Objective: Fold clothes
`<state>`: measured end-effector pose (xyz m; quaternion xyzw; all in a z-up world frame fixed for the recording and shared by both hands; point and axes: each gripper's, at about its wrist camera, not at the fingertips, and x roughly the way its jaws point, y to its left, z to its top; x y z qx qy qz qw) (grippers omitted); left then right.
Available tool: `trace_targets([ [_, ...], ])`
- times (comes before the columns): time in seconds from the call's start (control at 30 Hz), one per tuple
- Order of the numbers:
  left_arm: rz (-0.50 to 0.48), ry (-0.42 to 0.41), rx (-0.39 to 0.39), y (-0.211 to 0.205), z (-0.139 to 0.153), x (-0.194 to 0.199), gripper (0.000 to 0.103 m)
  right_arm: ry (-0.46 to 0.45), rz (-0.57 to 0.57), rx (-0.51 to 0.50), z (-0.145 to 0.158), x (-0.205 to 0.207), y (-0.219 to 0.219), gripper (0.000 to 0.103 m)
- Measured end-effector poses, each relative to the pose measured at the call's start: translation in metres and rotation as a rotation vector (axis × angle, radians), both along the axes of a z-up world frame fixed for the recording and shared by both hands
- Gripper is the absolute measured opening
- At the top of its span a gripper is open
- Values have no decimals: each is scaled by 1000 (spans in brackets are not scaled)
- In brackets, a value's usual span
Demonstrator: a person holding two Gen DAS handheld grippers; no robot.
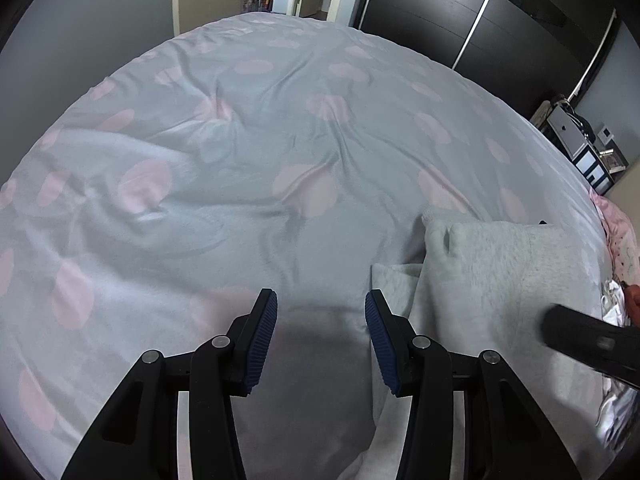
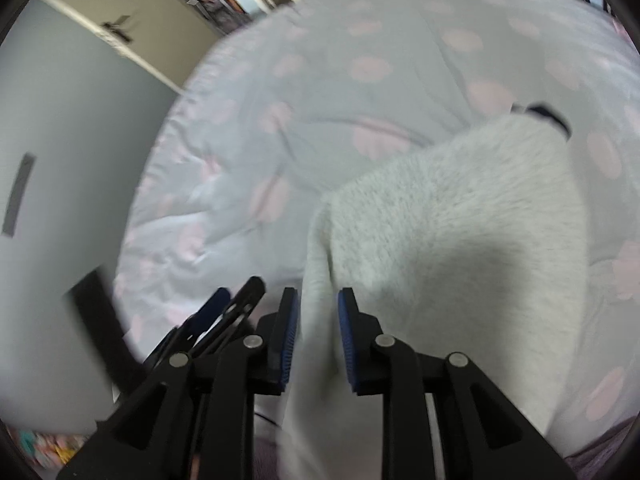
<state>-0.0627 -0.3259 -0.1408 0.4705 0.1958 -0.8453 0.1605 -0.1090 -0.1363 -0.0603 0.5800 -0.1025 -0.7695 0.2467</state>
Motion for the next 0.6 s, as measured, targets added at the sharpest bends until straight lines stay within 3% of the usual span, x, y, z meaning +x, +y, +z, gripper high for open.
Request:
trace_targets([
  [0.13, 24, 36, 20, -4, 12, 16, 48, 114, -14, -5, 32, 29, 44, 21],
  [0.27, -1, 103, 120, -1, 22, 35, 48, 147, -67, 54, 28, 50, 99, 21],
  [0.4, -71, 156, 216, 16, 32, 50, 48, 166, -141, 160, 3, 69, 154, 21],
  [0.6, -250, 159, 136, 73, 51, 66, 48, 90, -171, 196, -40, 90, 205, 21],
])
